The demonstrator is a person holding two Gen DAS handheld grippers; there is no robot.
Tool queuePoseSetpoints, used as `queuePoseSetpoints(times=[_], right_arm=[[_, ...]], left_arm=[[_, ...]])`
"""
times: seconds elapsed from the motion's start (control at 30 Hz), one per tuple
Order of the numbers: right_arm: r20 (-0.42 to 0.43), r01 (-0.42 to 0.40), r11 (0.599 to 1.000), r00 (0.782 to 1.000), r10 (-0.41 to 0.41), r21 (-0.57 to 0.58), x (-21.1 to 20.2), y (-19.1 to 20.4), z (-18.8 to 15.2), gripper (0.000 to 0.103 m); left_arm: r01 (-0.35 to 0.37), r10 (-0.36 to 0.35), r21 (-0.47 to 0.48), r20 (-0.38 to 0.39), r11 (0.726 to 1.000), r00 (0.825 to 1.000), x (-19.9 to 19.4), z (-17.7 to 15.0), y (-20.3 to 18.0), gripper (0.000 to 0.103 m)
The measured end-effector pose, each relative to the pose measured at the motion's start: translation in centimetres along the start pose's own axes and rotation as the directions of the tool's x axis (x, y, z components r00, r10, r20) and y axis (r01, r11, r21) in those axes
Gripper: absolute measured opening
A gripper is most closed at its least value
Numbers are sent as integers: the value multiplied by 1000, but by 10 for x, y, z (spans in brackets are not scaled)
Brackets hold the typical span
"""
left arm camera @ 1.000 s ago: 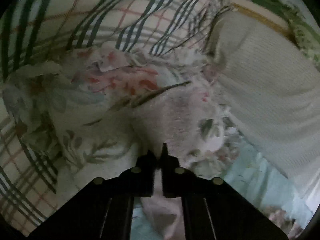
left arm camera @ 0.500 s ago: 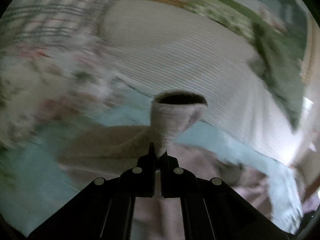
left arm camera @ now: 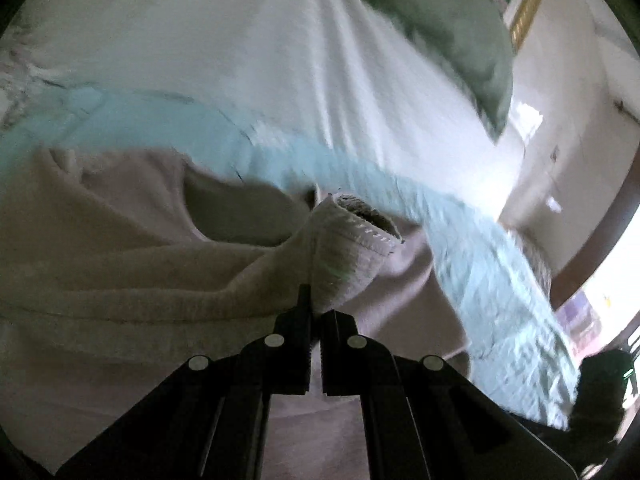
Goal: Fold small clothes
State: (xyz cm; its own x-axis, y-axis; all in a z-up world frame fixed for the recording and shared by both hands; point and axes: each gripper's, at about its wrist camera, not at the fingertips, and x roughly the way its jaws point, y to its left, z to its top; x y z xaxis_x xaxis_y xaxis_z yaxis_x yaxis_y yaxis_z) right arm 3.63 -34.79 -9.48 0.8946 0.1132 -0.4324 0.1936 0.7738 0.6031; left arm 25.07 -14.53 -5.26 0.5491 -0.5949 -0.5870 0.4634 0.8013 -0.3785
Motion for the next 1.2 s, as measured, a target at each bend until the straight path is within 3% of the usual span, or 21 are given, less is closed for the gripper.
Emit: queuePoseSetpoints(times=[0.2,0.3,0.37,0.47,0.53,0.6,0.7,0.77,0.83,0.9,1.03,1.13,1.2], right_arm=[[-11,-7,1000,1000,7,12,10,3,12,69],[-23,-20,1000,1000,20,4,22,12,20,77],[-36,-35,999,999,35,-5,34,20,27,77],[-67,-52,999,996,51,-6,58,33,36,78],[-102,-41,999,994,38,-20,80,43,41,78],[-132,3,1000,991,-6,-26,102,50,43,78],[-148,41,999,988,-44,-21,128,54,46,78],[-161,38,999,986,-40,-15,141,50,48,70],[-173,34,999,984,-37,-21,152,51,51,9],[-167,6,1000,986,-6,-2,151,52,56,9],[-11,-69,994,998,68,-83,96,67,73,9],[87,-30,992,995,41,-124,52,57,84,8],[79,16,994,997,-7,-110,46,39,88,8]], left_arm=[[-27,25,-17,-134,999,991,47,-19,8,8],[-14,9,-35,-139,999,990,30,-26,18,36],[-45,42,-19,-95,999,995,1,-26,28,61],[-126,125,-24,-26,992,992,-38,-28,48,64],[-215,216,-84,10,973,976,-61,-29,74,64],[-316,324,-151,32,937,945,-80,-29,105,64],[-399,412,-243,1,884,911,-93,-31,153,64],[-400,415,-302,-15,866,910,-97,-32,175,64],[-392,409,-328,-18,860,913,-97,-31,188,64],[-395,407,-328,-34,858,913,-90,-30,192,64],[-440,446,-303,-54,845,893,-74,-23,191,64],[-468,473,-300,-60,831,879,-72,-21,195,62],[-477,482,-306,-66,824,874,-70,-21,197,62]])
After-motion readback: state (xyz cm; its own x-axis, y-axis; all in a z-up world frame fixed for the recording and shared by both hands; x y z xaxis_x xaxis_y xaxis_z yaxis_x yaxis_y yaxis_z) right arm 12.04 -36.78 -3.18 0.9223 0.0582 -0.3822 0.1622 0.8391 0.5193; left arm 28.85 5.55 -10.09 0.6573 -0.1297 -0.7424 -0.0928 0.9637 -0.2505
